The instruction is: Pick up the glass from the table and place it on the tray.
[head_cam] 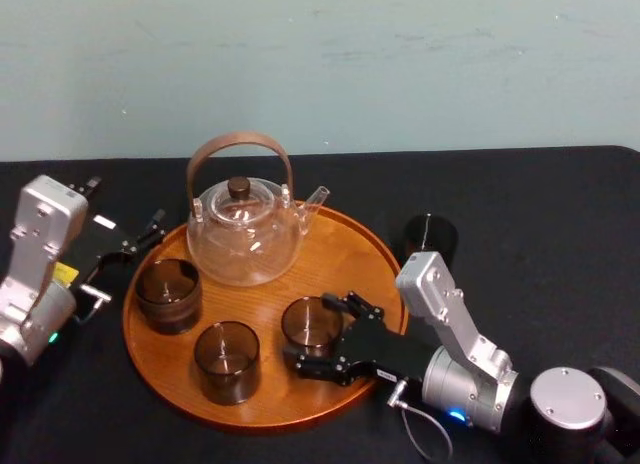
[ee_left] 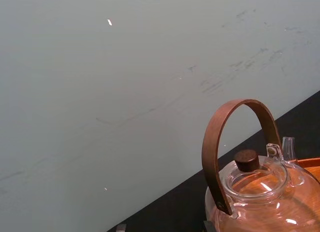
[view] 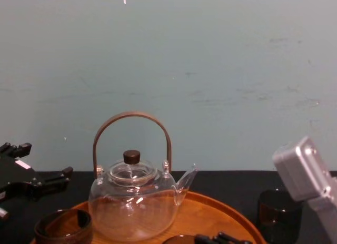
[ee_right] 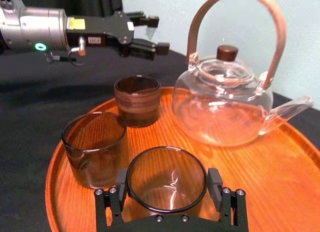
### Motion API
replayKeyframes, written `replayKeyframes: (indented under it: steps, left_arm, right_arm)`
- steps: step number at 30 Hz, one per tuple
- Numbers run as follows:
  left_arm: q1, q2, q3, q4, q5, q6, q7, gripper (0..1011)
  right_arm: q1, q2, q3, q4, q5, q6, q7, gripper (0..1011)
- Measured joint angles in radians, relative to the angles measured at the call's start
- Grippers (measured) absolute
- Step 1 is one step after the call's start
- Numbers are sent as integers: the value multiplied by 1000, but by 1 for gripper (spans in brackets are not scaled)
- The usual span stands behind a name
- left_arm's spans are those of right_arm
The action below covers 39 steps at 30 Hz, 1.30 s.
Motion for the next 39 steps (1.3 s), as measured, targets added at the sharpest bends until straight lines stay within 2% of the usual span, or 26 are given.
replayKeyframes:
  steps: [3, 4, 6, 8, 17, 27, 39]
  left_arm:
    - [0, 0, 0, 0, 0, 0, 0, 1001]
    - [0, 0, 0, 0, 0, 0, 0, 1001]
    - [0, 0, 0, 0, 0, 0, 0, 1001]
    - [0, 0, 0, 0, 0, 0, 0, 1001]
    - [0, 0, 0, 0, 0, 0, 0, 1001]
    - [0, 0, 0, 0, 0, 0, 0, 1001]
    - [0, 0, 0, 0, 0, 0, 0, 1001]
  right_arm:
    - [-6, 6, 4, -14, 3, -4, -1, 1002]
    - [-47, 43, 33, -96, 16, -18, -13, 1002]
    - [-51, 45, 35, -103, 17, -19, -13, 1002]
    - [-76, 68, 49, -141, 25, -27, -15, 1002]
    - [-149, 123, 87, -218, 48, -58, -13, 1002]
    - [-196, 151, 142, -239, 69, -80, -33, 1002]
    - [-236, 168, 266, -198, 75, -89, -109, 1002]
